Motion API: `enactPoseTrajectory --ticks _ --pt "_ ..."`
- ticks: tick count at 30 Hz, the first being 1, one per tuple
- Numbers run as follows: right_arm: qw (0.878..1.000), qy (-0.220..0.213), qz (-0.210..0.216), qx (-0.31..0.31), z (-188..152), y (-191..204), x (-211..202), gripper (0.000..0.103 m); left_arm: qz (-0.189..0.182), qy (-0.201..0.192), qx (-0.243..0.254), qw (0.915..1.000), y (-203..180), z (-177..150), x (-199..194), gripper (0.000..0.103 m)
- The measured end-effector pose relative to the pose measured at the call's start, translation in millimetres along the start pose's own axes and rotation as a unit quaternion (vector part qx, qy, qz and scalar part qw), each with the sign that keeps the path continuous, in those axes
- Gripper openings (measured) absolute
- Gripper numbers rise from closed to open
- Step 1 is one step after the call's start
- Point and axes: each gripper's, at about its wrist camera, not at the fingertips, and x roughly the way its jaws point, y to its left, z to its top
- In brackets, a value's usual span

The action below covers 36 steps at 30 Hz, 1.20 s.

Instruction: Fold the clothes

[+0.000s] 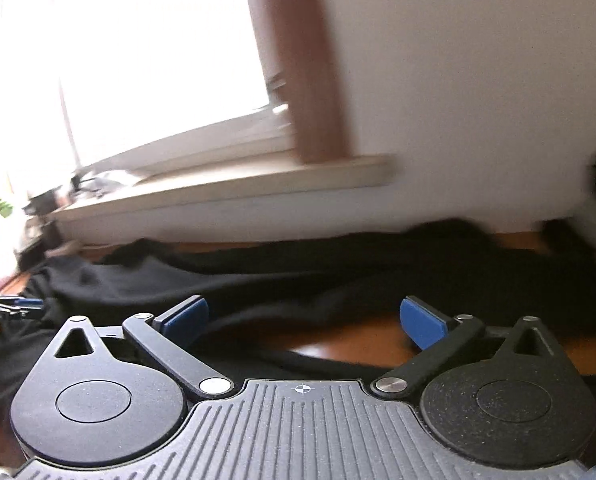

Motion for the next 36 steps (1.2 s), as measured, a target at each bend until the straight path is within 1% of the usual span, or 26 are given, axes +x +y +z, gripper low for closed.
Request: enactPoseTrajectory --ticks 3,4,7,10,12,13,14,15,16,18,19,20,23,25,28,31,33,36 --pt "0.999 -0.015 0.03 0.014 -2.5 18.3 26.3 0.103 0.005 0.001 0.008 1.0 -3.1 0.0 0.4 0.07" --pt "0.999 -0.015 0.033 0.014 -2.7 25.0 33.7 0.103 0.006 0.002 0.009 0.9999 -3.5 0.0 0.6 0.07" --pt "0.999 -0.001 0.034 0.0 -2.2 45.6 54.0 0.103 0.004 0.002 0.008 1.0 -3.0 -0.2 0.4 0.071" --pt "0.999 0.033 0.036 -0.017 -2.4 62.1 71.7 0.101 0.003 0.001 0.006 1.0 -2.6 -0.6 0.3 0.072" --pt "0.997 0.058 0.041 -0.023 -4.1 71.6 81.2 0.091 0.004 0.001 0.007 1.0 -3.3 -0.8 0.0 0.072" --pt "0.996 0.066 0.051 -0.025 -5.9 76.3 84.8 0.088 0.005 0.0 0.007 1.0 -3.7 -0.8 -0.2 0.073" --pt "0.995 0.07 0.063 -0.031 -8.3 81.3 86.4 0.072 0.006 0.0 0.007 1.0 -4.0 -0.8 -0.4 0.073" --pt "0.994 0.074 0.069 -0.042 -11.4 87.2 87.7 0.06 0.007 0.0 0.007 1.0 -4.4 -0.7 -0.6 0.074" --pt "0.993 0.078 0.071 -0.054 -14.8 93.7 89.4 0.056 0.009 -0.002 0.008 0.9999 -4.9 -0.9 -1.0 0.075" --pt "0.989 0.092 0.082 -0.08 -22.2 105.7 91.8 0.038 0.016 -0.003 0.01 0.9998 -7.0 -2.0 -2.3 0.075" --pt "0.987 0.099 0.082 -0.094 -26.4 111.8 94.2 0.032 0.021 -0.003 0.012 0.9997 -8.4 -2.8 -3.2 0.076" --pt "0.985 0.103 0.079 -0.11 -30.9 118.6 97.2 0.028 0.025 -0.005 0.016 0.9996 -10.1 -3.8 -4.6 0.076" --pt "0.983 0.106 0.078 -0.13 -36.6 127.7 95.5 0.028 0.036 -0.007 0.02 0.9991 -13.7 -7.4 -10.3 0.077" --pt "0.982 0.107 0.078 -0.137 -38.0 130.8 94.9 0.029 0.039 -0.01 0.013 0.9991 -12.5 -8.9 -15.9 0.077" --pt "0.98 0.107 0.071 -0.154 -40.1 136.4 93.1 0.031 0.048 -0.007 0.009 0.9988 -5.4 -3.8 -28.2 0.077" --pt "0.979 0.106 0.067 -0.162 -39.9 138.5 92.8 0.031 0.073 -0.02 0.005 0.9971 14.3 12.1 -49.5 0.077" --pt "0.979 0.106 0.068 -0.158 -38.9 138.2 95.3 0.031 0.1 -0.028 -0.002 0.9945 34.3 25.7 -62.2 0.077" --pt "0.979 0.105 0.065 -0.161 -39.1 140.4 97.2 0.032 0.135 -0.024 -0.013 0.9904 71.9 44.6 -67.3 0.076"
